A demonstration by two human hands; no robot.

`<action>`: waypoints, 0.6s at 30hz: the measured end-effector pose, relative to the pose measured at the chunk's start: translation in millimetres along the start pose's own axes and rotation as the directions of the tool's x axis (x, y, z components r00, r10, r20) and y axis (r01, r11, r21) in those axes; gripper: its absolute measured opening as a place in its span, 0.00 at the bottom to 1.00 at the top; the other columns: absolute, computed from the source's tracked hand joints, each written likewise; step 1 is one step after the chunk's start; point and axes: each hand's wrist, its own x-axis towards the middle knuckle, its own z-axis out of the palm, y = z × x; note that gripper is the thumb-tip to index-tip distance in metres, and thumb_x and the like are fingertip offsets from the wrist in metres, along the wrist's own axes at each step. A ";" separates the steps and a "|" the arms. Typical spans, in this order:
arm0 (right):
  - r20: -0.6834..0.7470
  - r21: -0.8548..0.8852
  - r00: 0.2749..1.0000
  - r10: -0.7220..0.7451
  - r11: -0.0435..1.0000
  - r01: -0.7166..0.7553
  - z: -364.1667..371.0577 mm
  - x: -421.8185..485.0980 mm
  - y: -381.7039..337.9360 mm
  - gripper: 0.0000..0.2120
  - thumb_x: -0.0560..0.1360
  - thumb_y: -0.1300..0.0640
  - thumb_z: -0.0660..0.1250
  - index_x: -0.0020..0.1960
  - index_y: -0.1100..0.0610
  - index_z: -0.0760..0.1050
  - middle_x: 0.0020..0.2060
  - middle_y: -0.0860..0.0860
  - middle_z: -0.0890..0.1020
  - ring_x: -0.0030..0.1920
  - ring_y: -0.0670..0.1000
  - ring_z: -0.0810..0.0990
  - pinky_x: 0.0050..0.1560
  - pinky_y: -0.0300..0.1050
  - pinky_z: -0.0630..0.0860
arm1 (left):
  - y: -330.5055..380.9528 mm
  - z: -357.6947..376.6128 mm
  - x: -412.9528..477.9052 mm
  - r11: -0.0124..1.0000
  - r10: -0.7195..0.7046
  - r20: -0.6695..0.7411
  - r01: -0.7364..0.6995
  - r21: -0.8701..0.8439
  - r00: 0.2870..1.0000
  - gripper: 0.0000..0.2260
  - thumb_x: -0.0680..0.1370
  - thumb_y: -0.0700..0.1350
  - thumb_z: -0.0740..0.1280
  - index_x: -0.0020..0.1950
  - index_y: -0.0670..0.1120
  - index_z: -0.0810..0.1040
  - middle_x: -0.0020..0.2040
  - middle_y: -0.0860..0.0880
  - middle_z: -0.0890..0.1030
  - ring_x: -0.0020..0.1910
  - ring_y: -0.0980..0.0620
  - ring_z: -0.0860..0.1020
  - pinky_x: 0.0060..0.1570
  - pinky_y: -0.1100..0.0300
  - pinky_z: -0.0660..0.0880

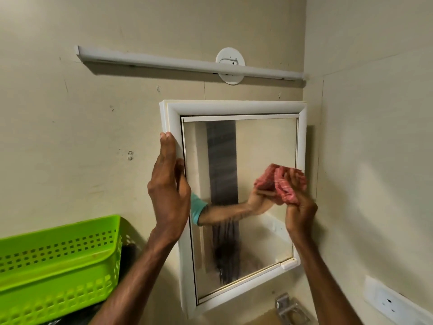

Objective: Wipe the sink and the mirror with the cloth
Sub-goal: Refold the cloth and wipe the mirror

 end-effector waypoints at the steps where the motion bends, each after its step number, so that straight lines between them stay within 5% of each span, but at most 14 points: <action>1: -0.041 0.003 0.999 0.024 1.000 -0.024 -0.5 1.5 0.9 0.19 0.81 0.66 0.64 0.70 0.60 0.76 0.68 0.63 0.80 0.70 0.43 0.79 0.67 0.33 0.76 | 0.4 0.7 -0.1 1.000 -0.012 0.000 0.012 -0.015 1.000 0.31 0.79 0.30 0.63 0.81 0.46 0.61 0.81 0.52 0.64 0.79 0.56 0.65 0.72 0.48 0.72; 5: 0.006 -0.063 1.000 0.027 0.998 -0.026 31.2 -35.9 -8.8 0.22 0.80 0.64 0.63 0.73 0.58 0.75 0.74 0.56 0.76 0.78 0.57 0.71 0.77 0.64 0.69 | 0.6 1.5 -0.8 0.999 -0.024 -0.005 0.024 -0.046 1.000 0.32 0.79 0.29 0.62 0.81 0.47 0.62 0.80 0.52 0.64 0.79 0.57 0.64 0.71 0.46 0.74; 8: 0.186 -0.084 0.966 -0.179 0.977 0.197 63.5 -84.5 -29.8 0.24 0.82 0.59 0.62 0.77 0.49 0.68 0.78 0.48 0.70 0.82 0.52 0.64 0.81 0.65 0.62 | 1.6 -0.7 0.4 0.999 -0.026 0.005 0.026 -0.041 1.000 0.30 0.80 0.30 0.62 0.81 0.46 0.62 0.81 0.51 0.64 0.80 0.57 0.63 0.72 0.48 0.72; 11: 0.415 0.022 0.807 -0.419 0.892 0.452 92.9 -120.4 -51.0 0.32 0.79 0.64 0.63 0.79 0.43 0.67 0.80 0.45 0.68 0.82 0.54 0.64 0.84 0.64 0.52 | 1.9 -6.6 -0.2 0.999 0.004 0.058 -0.002 -0.033 0.998 0.30 0.80 0.30 0.61 0.81 0.45 0.61 0.81 0.50 0.63 0.81 0.54 0.62 0.77 0.53 0.67; 15: 0.539 0.017 0.686 -0.489 0.821 0.571 85.2 -106.6 -47.2 0.28 0.79 0.66 0.62 0.76 0.49 0.72 0.79 0.48 0.70 0.81 0.52 0.65 0.84 0.61 0.53 | 1.7 -18.7 -13.9 0.998 -0.005 0.113 0.011 -0.054 0.994 0.29 0.81 0.32 0.63 0.81 0.44 0.61 0.81 0.50 0.63 0.80 0.53 0.62 0.78 0.59 0.63; 18: 0.536 -0.075 0.702 -0.469 0.802 0.593 56.1 -78.8 -25.8 0.23 0.81 0.64 0.62 0.75 0.55 0.74 0.77 0.51 0.72 0.81 0.54 0.66 0.83 0.61 0.55 | 1.5 -24.4 -27.0 0.999 -0.014 0.142 0.021 -0.047 0.990 0.29 0.81 0.31 0.64 0.81 0.44 0.61 0.81 0.50 0.63 0.80 0.52 0.63 0.78 0.57 0.64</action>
